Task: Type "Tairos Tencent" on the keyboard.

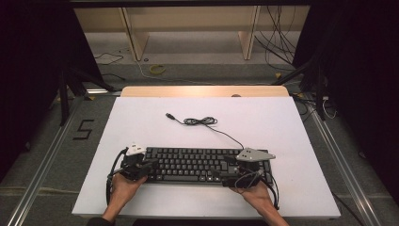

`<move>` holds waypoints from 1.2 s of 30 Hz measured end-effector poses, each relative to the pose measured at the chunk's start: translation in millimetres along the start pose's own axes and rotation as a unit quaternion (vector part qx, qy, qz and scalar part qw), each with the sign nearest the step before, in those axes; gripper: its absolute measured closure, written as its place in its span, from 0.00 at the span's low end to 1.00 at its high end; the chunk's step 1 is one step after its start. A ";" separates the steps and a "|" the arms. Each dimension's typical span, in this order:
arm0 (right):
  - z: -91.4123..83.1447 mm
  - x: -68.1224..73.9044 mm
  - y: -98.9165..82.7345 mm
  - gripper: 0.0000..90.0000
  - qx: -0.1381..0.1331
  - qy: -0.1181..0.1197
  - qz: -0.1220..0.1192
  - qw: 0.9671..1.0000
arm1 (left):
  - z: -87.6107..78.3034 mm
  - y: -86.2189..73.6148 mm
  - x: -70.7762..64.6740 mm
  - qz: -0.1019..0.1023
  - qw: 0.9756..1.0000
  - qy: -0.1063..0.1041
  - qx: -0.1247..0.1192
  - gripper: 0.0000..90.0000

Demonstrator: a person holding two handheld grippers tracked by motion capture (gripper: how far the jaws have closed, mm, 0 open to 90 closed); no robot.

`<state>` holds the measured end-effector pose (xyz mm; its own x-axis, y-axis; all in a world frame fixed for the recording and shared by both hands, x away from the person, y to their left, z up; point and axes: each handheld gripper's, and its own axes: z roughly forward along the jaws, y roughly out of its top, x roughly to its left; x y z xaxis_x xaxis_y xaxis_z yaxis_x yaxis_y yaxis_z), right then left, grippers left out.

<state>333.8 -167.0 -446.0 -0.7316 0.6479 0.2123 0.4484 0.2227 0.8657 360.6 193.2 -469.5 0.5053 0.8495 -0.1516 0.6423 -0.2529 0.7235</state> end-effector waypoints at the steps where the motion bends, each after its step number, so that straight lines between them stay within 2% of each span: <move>1: -0.6 0.2 -0.3 0.32 0.000 0.000 0.000 1.000 | 0.2 -0.1 0.0 0.000 1.000 -0.001 0.002 0.99; 20: -6.8 2.3 -6.8 0.31 0.002 0.001 0.005 1.000 | 5.8 -1.3 1.2 0.003 1.000 0.000 0.014 0.99; 23: -6.8 2.7 -7.3 0.31 0.002 0.001 0.003 1.000 | 7.7 -2.1 0.9 0.004 1.000 0.003 0.022 0.99; 27: -7.9 3.1 -7.7 0.31 0.002 0.000 0.003 1.000 | 8.0 -3.3 3.4 -0.001 1.000 -0.004 0.020 0.99; 36: -8.4 3.3 -7.8 0.32 0.000 -0.001 0.004 1.000 | 6.5 -2.6 3.3 -0.004 1.000 -0.001 0.014 0.99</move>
<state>323.6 -172.7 -448.2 -0.7267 0.6514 0.2180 0.4542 0.2176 0.8639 364.3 193.6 -476.3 0.5012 0.8508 -0.1579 0.6622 -0.2597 0.7029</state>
